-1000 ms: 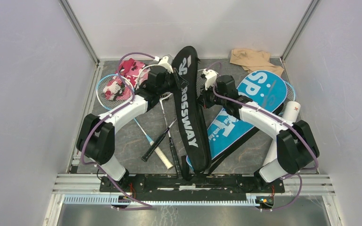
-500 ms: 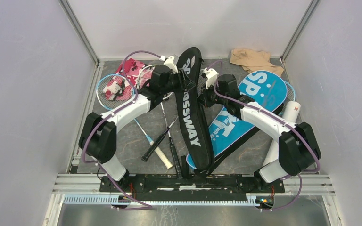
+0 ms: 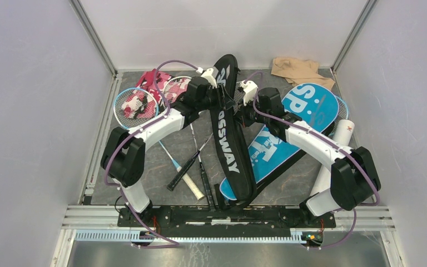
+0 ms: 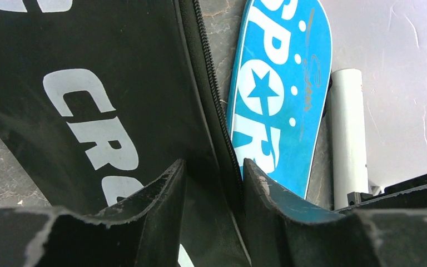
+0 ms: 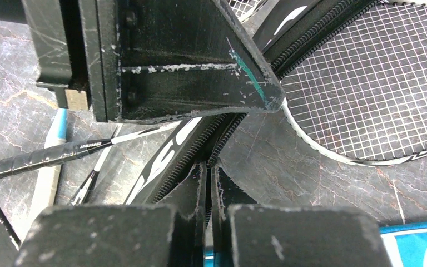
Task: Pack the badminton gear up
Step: Open the racket bag at the center of the board.
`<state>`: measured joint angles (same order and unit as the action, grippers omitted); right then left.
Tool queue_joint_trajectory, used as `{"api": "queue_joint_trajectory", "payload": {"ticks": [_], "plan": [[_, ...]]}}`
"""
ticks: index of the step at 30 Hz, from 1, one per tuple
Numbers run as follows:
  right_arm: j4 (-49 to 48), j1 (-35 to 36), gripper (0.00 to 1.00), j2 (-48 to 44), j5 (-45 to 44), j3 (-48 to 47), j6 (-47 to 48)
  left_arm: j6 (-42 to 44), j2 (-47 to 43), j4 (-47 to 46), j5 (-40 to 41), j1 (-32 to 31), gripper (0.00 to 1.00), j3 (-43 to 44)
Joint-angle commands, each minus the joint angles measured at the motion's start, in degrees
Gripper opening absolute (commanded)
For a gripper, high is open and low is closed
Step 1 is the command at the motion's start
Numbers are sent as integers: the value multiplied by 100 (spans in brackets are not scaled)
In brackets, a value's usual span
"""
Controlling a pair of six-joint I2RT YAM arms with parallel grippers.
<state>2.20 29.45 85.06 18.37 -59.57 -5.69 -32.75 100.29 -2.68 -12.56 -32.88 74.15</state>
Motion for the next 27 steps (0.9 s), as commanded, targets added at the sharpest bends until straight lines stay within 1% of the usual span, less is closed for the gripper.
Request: {"api": "queue_joint_trajectory", "payload": {"ticks": [1, 7, 9, 13, 16, 21, 23, 27], "plan": [[-79, -25, 0, -252, -103, -92, 159, 98, -69, -92, 30, -25, 45, 115], [-3, -58, 0, -292, -221, -53, 216, 137, -277, -319, -103, 14, 38, -118], [0, -74, 0, -310, -224, -46, 223, 127, -306, -374, -157, 34, 32, -166], [0, -89, 0, -345, -220, -29, 230, 85, -292, -465, -347, 69, 28, -191], [-7, -104, 0, -382, -235, -1, 254, 59, -297, -500, -423, 87, 19, -212], [-35, -121, 0, -428, -255, 67, 275, -141, -351, -780, -771, 193, 18, -362], [-41, -122, 0, -442, -251, 90, 271, -213, -344, -850, -871, 226, 13, -389], [-17, -126, 0, -468, -294, 86, 314, -242, -365, -883, -935, 251, 7, -406]]}}
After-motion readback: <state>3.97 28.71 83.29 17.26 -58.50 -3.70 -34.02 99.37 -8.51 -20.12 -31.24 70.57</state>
